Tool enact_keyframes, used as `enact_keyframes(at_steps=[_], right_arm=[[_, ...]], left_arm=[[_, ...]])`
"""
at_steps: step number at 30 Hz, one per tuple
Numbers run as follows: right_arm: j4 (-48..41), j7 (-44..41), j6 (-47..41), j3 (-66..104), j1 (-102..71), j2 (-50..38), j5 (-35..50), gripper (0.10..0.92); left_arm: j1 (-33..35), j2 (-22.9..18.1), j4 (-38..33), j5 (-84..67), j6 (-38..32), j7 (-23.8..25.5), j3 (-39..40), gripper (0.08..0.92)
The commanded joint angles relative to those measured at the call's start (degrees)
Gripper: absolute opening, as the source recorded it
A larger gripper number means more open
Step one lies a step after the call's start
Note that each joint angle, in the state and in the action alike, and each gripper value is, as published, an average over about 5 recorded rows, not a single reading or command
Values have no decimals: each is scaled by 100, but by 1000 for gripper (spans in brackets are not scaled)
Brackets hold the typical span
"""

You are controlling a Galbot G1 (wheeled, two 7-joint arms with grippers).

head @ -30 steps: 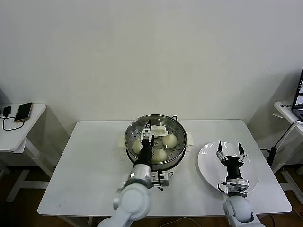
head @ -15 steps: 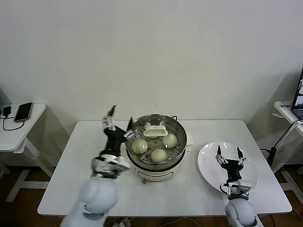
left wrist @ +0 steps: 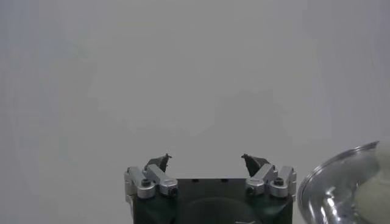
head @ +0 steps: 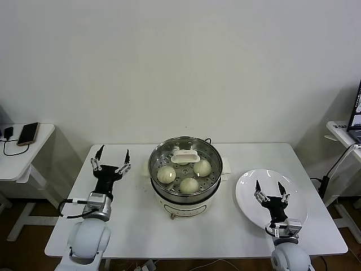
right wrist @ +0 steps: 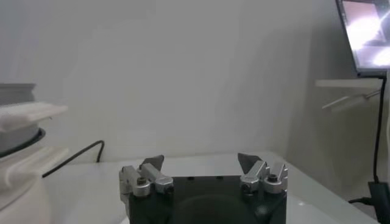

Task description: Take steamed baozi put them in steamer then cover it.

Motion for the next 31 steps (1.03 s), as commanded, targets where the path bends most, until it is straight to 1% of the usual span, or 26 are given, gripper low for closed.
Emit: enact_keyframes(at_steps=[1, 10, 17, 25, 31], right_arm=[[95, -102, -75, -18, -95, -50, 42, 823], [140, -127, -9, -29, -203, -80, -21, 823], [233, -91, -30, -55, -248, -119, -46, 823], [345, -55, -64, -83, -261, -139, -74, 823], [346, -67, -40, -80, -250, -95, -108, 823]], left_arm=[[403, 22, 422, -878, -900, 93, -419, 823], [701, 25, 287, -643, -1124, 146, -317, 823], [1079, 58, -13, -588, -1278, 98, -299, 823], [936, 210, 118, -597, -1195, 83, -290, 823], [964, 247, 119, -579, -1030, 117, -320, 823]])
